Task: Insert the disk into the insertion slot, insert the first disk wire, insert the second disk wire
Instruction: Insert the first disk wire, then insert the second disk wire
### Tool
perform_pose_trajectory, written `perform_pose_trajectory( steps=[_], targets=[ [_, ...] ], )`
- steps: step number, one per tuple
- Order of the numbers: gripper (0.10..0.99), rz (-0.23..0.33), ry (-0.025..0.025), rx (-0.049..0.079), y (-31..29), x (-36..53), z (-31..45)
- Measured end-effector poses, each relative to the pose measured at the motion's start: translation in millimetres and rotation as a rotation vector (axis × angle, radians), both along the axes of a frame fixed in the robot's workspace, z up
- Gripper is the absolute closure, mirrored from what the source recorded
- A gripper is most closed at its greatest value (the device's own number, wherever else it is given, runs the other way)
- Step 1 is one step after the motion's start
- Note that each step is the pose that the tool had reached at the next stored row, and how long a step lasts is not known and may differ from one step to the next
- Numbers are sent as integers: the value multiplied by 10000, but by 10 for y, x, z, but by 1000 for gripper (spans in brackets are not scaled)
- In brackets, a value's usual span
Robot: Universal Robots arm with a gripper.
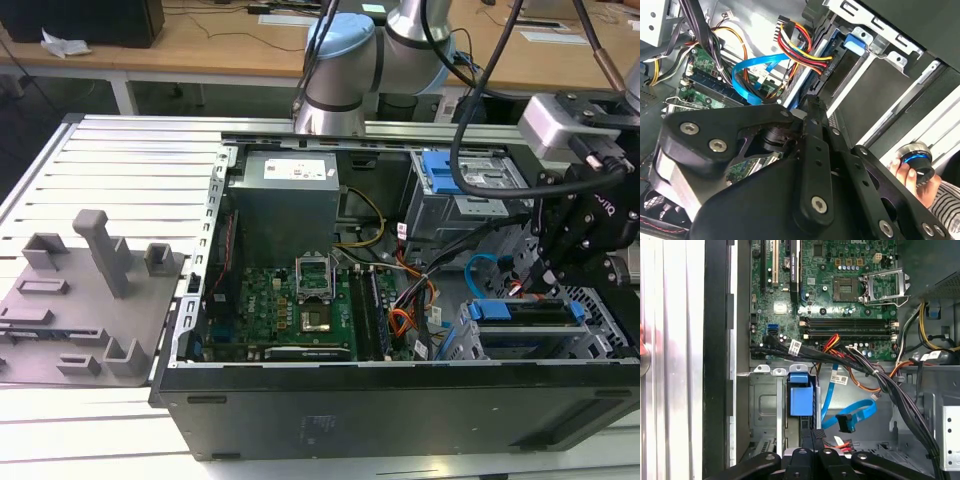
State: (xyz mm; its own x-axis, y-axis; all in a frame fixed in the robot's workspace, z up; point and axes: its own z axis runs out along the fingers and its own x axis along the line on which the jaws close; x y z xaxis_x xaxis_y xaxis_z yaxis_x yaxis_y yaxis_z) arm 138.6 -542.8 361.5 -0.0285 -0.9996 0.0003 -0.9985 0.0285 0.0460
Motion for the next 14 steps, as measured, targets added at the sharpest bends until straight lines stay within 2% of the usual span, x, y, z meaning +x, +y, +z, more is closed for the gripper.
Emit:
perform_pose_trajectory(
  steps=[14],
  targets=[
    [980,-2,0,1,0,-1,-3]
  ],
)
